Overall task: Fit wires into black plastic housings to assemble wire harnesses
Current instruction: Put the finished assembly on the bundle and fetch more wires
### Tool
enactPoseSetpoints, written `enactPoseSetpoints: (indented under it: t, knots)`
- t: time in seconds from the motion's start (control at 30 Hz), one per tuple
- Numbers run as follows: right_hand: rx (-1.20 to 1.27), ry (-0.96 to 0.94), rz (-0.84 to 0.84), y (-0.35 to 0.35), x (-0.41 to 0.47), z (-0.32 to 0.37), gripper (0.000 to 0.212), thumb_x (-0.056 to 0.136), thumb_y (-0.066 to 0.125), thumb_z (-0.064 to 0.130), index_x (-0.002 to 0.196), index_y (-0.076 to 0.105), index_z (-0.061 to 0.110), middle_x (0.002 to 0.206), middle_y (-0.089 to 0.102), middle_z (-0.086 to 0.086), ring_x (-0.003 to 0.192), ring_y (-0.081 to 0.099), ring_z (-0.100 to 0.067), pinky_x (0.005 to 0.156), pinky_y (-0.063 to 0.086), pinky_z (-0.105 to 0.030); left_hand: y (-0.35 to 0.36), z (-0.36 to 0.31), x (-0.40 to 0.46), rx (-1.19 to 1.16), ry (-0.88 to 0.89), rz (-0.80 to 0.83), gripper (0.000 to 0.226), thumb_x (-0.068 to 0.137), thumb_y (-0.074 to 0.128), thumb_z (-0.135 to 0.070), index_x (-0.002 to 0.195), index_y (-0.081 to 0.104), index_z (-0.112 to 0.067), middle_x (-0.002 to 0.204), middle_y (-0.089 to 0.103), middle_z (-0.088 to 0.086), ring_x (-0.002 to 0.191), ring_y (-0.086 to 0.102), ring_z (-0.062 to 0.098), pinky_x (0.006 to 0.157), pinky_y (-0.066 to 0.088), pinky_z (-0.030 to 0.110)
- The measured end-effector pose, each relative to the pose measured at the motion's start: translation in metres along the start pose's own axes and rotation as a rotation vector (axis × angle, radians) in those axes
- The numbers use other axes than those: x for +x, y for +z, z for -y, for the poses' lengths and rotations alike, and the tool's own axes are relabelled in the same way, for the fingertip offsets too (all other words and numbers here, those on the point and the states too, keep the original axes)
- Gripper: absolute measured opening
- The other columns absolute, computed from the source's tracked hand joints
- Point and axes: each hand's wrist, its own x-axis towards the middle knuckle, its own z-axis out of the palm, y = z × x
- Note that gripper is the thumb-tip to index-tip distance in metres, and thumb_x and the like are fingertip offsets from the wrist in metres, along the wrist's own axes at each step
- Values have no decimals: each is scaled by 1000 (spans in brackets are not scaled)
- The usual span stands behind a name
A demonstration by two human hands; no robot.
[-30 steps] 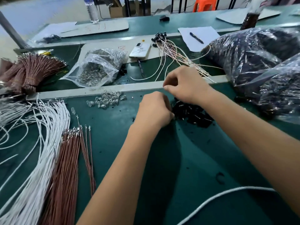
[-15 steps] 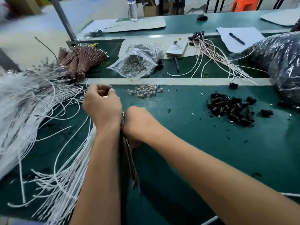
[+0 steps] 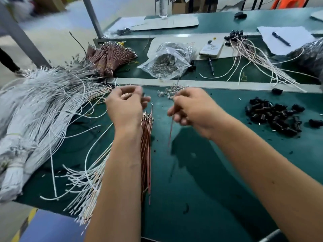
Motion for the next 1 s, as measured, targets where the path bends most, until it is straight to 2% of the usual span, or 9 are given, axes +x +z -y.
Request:
enactPoseSetpoints:
  t: [0.07, 0.13, 0.27, 0.33, 0.43, 0.63, 0.83, 1.0]
  knots:
    - [186, -89, -81, -27, -4, 4, 11, 103, 52, -5, 103, 54, 6, 65, 70, -7, 47, 57, -10, 41, 42, -17, 19, 5, -13, 10, -9, 134, 14, 89, 75, -6, 83, 63, -13, 69, 70, 4, 57, 67, 15, 53, 50, 22]
    - [294, -199, -153, -59, -13, 5, 11, 101, 57, -5, 105, 61, 4, 72, 73, -6, 55, 63, -9, 49, 48, -16, 43, 11, -27, -64, -78, 235, 16, 85, 78, -2, 83, 65, -11, 70, 71, 5, 60, 68, 14, 58, 53, 22]
    - [308, -404, -453, -122, -35, -4, 11, 100, 62, 3, 95, 68, 10, 79, 76, -3, 66, 71, -12, 54, 53, -17, 92, 27, -58, -302, -299, 431, 18, 84, 72, 10, 86, 63, -6, 72, 69, 8, 65, 69, 18, 62, 56, 20]
    - [295, -473, -617, -145, -44, -12, 10, 101, 63, 3, 95, 67, 10, 79, 76, -3, 68, 73, -14, 54, 54, -19, 108, 36, -69, -321, -327, 502, 18, 85, 70, 13, 86, 64, -5, 72, 70, 6, 69, 70, 20, 66, 57, 20]
    - [310, -525, -748, -164, -52, -25, 10, 100, 62, 1, 95, 68, 8, 82, 74, -8, 68, 73, -18, 57, 56, -22, 118, 48, -78, -302, -313, 617, 17, 86, 66, 15, 88, 67, -2, 81, 72, 10, 73, 71, 20, 72, 58, 22]
    - [324, -572, -792, -168, -50, -30, 9, 100, 62, -2, 95, 67, 5, 86, 72, -14, 70, 73, -23, 60, 58, -24, 118, 58, -81, -302, -275, 689, 18, 88, 63, 16, 94, 68, 0, 89, 74, 15, 78, 74, 24, 75, 58, 24]
    - [383, -566, -789, -168, -51, -33, 10, 100, 61, -3, 96, 68, 4, 81, 73, -9, 68, 73, -21, 60, 58, -24, 121, 58, -82, -302, -264, 703, 20, 88, 63, 17, 101, 66, 1, 93, 75, 18, 81, 74, 28, 77, 59, 26]
    - [428, -564, -786, -170, -52, -33, 8, 100, 61, -2, 98, 67, 2, 81, 73, -9, 69, 72, -20, 61, 57, -24, 121, 59, -81, -294, -278, 700, 18, 88, 63, 16, 98, 66, 1, 91, 75, 17, 82, 75, 29, 77, 59, 26]
